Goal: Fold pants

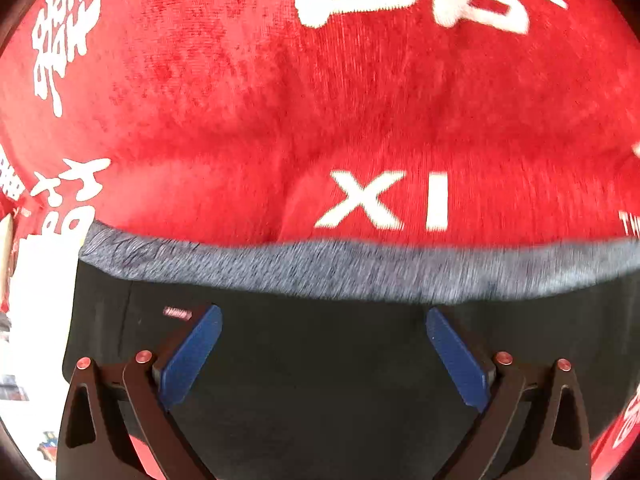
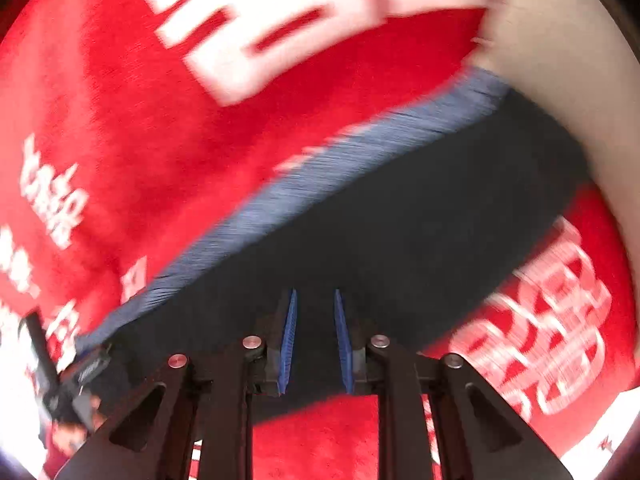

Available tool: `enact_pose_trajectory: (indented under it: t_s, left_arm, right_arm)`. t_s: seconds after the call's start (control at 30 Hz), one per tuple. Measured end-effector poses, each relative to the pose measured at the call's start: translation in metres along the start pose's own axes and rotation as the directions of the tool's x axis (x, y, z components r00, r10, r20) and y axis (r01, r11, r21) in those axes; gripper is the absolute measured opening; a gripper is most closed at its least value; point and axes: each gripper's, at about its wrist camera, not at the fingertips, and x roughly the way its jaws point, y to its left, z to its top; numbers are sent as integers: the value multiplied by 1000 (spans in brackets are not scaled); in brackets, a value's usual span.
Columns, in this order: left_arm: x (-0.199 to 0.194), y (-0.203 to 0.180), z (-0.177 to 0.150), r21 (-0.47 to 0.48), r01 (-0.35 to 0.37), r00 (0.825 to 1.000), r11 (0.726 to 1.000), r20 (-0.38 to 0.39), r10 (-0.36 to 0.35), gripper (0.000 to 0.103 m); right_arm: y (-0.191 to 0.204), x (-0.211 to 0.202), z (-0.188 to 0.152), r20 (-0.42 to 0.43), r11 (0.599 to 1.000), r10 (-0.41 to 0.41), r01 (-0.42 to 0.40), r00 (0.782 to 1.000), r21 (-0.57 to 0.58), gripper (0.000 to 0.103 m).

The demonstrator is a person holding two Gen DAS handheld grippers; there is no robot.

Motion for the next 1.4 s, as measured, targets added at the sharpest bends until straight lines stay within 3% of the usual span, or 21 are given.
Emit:
enact_pose_trajectory:
  t_s: [0.1, 0.2, 0.27, 0.33, 0.47, 0.53, 0.63, 0.7, 0.77, 0.87, 0.97, 1.03, 1.1, 1.17, 1.4]
  left_arm:
    - [19, -12, 8, -8, -26, 999, 1000, -39, 26, 103]
    - [25, -12, 5, -41, -23, 1000, 999, -22, 22, 103]
    - [28, -8, 3, -49, -1, 1000, 999, -14, 0, 103]
    - [31, -4, 1, -52, 19, 1000, 998, -10, -20, 103]
    - [34, -7, 6, -40, -10, 1000, 999, -11, 10, 103]
    - [30, -13, 9, -40, -38, 999, 998, -25, 37, 103]
    - [11, -26, 11, 5, -37, 999, 999, -18, 37, 103]
    - [-7, -40, 6, 29, 22, 1000, 999, -7, -22, 103]
    - [-22, -58, -3, 67, 73, 997, 995, -17, -72, 103]
    - [-34, -100, -23, 151, 136, 991, 979, -41, -131, 103]
    - [-23, -132, -49, 198, 158, 984, 967, -110, -138, 103]
    - [-16, -134, -60, 173, 170, 981, 970, -119, -151, 103]
    - [-18, -130, -64, 146, 182, 982, 972, -83, -171, 103]
    - [-18, -129, -65, 147, 189, 981, 971, -80, -179, 103]
    - [-14, -128, -61, 151, 193, 979, 969, -94, -181, 103]
  right_arm:
    - [35, 29, 19, -37, 989, 62, -66, 997, -135, 21]
    - [52, 69, 38, -43, 965, -21, 9, 999, -262, 21]
    - [39, 77, 52, -9, 973, -30, 28, 999, -231, 13]
    - [17, 78, 70, 37, 983, -68, 73, 997, -168, 11]
    - [-14, 71, 91, 58, 989, -113, 118, 992, -94, 11]
    - [-22, 58, 94, 66, 984, -154, 159, 986, -80, 17]
    - [-38, 28, 86, 86, 985, -171, 173, 982, -19, 24]
    - [-44, 9, 71, 91, 983, -182, 182, 979, 1, 41]
    - [-46, -4, 49, 79, 984, -177, 177, 981, -2, 45]
    - [-48, -7, 22, 37, 978, -208, 209, 977, -20, 46]
    - [-53, 5, -2, -8, 973, -230, 230, 973, -19, 46]
    - [-62, 6, -10, 2, 973, -232, 232, 973, -19, 50]
    - [-57, 13, -6, 4, 977, -212, 212, 977, -31, 66]
    - [-52, 21, -4, -2, 977, -203, 203, 979, -64, 72]
    - [-42, 29, -6, -16, 964, -243, 239, 970, -112, 74]
